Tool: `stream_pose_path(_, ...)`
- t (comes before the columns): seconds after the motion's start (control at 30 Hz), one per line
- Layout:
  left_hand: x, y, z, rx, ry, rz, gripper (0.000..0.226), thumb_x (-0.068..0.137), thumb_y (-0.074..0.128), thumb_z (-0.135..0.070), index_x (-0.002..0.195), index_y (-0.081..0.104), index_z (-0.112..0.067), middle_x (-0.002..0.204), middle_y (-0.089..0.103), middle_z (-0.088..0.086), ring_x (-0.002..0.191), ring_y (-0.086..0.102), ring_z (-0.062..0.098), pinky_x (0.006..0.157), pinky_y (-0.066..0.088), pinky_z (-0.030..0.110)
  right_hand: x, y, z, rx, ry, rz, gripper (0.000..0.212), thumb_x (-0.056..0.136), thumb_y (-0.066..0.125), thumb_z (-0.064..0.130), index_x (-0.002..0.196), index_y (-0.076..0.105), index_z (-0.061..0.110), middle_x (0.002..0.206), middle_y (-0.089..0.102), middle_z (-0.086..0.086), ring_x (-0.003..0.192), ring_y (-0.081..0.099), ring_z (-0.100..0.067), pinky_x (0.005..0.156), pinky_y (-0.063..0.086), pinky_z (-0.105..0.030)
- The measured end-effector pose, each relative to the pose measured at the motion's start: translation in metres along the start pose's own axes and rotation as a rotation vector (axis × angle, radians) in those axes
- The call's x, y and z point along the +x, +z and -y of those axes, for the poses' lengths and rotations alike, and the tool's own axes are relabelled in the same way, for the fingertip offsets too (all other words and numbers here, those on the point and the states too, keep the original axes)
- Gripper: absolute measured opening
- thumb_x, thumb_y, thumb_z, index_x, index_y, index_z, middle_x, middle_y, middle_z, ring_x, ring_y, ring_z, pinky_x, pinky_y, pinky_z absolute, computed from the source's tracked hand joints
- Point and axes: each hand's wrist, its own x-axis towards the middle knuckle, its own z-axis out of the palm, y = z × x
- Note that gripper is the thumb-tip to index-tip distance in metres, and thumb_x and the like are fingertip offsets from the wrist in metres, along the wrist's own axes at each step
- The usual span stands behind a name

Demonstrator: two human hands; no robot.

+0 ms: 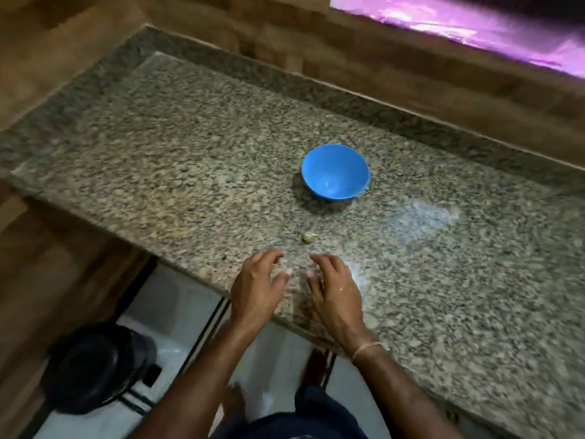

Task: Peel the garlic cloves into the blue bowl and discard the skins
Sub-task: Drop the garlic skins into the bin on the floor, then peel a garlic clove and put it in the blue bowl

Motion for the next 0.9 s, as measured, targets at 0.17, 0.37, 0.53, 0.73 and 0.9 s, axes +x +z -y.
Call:
stream_pose_path(0.17, 0.038, 0.04, -0.024, 0.128, 0.208, 0.112, 0.036, 0.093, 0.073, -0.014, 0.128, 0.069, -0.023, 0.112, 0.062, -0.002, 0.103, 0.061, 0.02, 0.076, 0.05, 0.032, 0.027, -0.025, -0.047, -0.011, 0.108, -0.032, 0.036, 0.101, 0.064, 0.024, 0.136, 0.062, 0.017, 0.129, 0.059, -0.005, 0.116, 0.058, -0.027, 0.09, 0.054, -0.041)
stream_pose_path(0.37, 0.055, 0.061, -0.019, 0.186, 0.241, 0.158, 0.015, 0.094, 0.076, -0.017, 0.105, 0.069, -0.026, 0.097, 0.059, -0.012, 0.077, 0.051, 0.004, 0.06, 0.031, 0.011, 0.056, -0.032, -0.061, -0.078, 0.167, 0.006, 0.039, 0.102, 0.062, 0.029, 0.139, 0.06, 0.017, 0.132, 0.058, -0.004, 0.118, 0.054, -0.023, 0.087, 0.051, -0.037)
stream_pose_path(0.53, 0.059, 0.043, -0.049, 0.049, 0.265, 0.028, 0.011, 0.095, 0.073, -0.021, 0.102, 0.067, -0.027, 0.099, 0.064, -0.016, 0.072, 0.057, 0.001, 0.055, 0.031, 0.008, 0.064, -0.03, -0.062, -0.068, 0.212, -0.01, 0.034, 0.102, 0.063, 0.028, 0.135, 0.063, 0.018, 0.127, 0.057, 0.0, 0.114, 0.05, -0.019, 0.083, 0.043, -0.028)
stream_pose_path(0.73, 0.161, 0.027, -0.115, 0.091, 0.263, -0.116, 0.011, 0.095, 0.075, -0.027, 0.104, 0.07, -0.024, 0.102, 0.068, -0.008, 0.086, 0.063, 0.014, 0.065, 0.039, 0.029, 0.074, -0.026, -0.06, -0.063, 0.266, -0.035, 0.03, 0.098, 0.067, 0.028, 0.127, 0.066, 0.02, 0.121, 0.055, -0.001, 0.11, 0.051, -0.021, 0.077, 0.038, -0.027)
stream_pose_path(0.9, 0.201, 0.03, -0.113, 0.205, 0.266, -0.072, 0.025, 0.095, 0.075, -0.018, 0.119, 0.072, -0.022, 0.107, 0.076, -0.004, 0.095, 0.071, 0.019, 0.069, 0.041, 0.028, 0.075, -0.027, -0.062, -0.031, 0.282, -0.049, 0.031, 0.099, 0.067, 0.027, 0.129, 0.065, 0.02, 0.121, 0.054, 0.001, 0.109, 0.052, -0.019, 0.075, 0.039, -0.027)
